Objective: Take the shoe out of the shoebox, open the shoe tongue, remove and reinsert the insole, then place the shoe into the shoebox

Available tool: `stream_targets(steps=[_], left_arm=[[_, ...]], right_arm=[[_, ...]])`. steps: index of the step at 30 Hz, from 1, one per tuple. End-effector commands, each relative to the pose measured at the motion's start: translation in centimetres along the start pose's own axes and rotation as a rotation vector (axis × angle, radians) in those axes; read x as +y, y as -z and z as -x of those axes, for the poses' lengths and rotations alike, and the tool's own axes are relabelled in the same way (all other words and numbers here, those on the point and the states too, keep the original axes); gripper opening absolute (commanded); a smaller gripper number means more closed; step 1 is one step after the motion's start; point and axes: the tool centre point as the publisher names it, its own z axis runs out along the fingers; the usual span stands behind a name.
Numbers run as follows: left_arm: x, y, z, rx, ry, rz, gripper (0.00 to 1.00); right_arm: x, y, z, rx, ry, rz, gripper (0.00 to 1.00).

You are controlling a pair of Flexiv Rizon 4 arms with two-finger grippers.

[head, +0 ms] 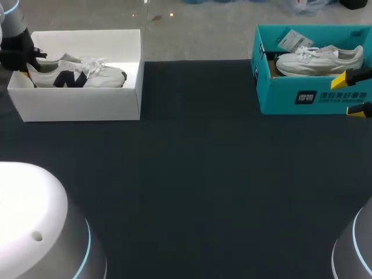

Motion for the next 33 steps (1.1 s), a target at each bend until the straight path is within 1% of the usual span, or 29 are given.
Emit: stream_targets(steps=[1, 3, 7, 12, 16, 18, 19, 20, 22, 24, 25, 26, 28, 33], left_arm=[[-0.3, -1.5, 0.5, 0.002, -0.001, -0.016, 0.00], [-0.6, -1.9, 0.8, -0.011, 0.009, -0.034, 0.00], [-1.1, -2.9, 0.9, 0.003, 0.010, -0.048, 0.00], [-1.2, -4.4, 0.5, 0.027, 0.013, -0.049, 0.00], [-1.4, -5.9, 0.1, 0.031, 0.009, -0.056, 0.00], [-1.3, -6.3, 0.0, 0.028, 0.021, -0.056, 0.00], [-1.3, -6.5, 0.0, 0.018, 0.031, -0.063, 0.16], [-1.3, -6.6, 0.0, 0.017, 0.032, -0.068, 0.29], [-1.4, -6.9, 0.0, 0.021, 0.025, -0.070, 0.31], [-1.5, -6.8, 0.1, 0.017, 0.023, -0.074, 0.55], [-1.6, -6.6, 0.1, 0.018, 0.021, -0.074, 0.88], [-1.5, -6.2, 0.1, 0.013, 0.021, -0.072, 1.00], [-1.2, -5.4, 0.0, 0.019, 0.033, -0.059, 1.00], [0.0, -2.3, 0.3, 0.015, 0.043, -0.036, 1.00]], right_arm=[[0.0, -0.1, 0.0, -0.002, -0.001, 0.001, 1.00], [0.0, -0.1, 0.0, -0.002, -0.001, 0.001, 1.00], [0.0, -0.1, 0.0, -0.002, -0.001, 0.001, 1.00], [0.0, -0.1, 0.0, -0.002, -0.001, 0.001, 1.00], [0.0, -0.1, 0.0, -0.002, -0.001, 0.001, 1.00], [0.0, -0.1, 0.0, -0.002, -0.001, 0.001, 1.00], [0.0, -0.1, 0.0, -0.002, -0.001, 0.001, 1.00], [0.0, -0.1, 0.0, -0.002, -0.001, 0.001, 1.00], [0.0, -0.1, 0.0, -0.002, -0.001, 0.001, 1.00], [0.0, -0.1, 0.0, -0.002, -0.001, 0.001, 1.00], [0.0, -0.1, 0.0, -0.002, -0.001, 0.001, 1.00], [0.0, -0.1, 0.0, -0.002, -0.001, 0.001, 1.00], [0.0, -0.1, 0.0, -0.002, -0.001, 0.001, 1.00], [0.0, -0.1, 0.0, -0.002, -0.001, 0.001, 1.00]])
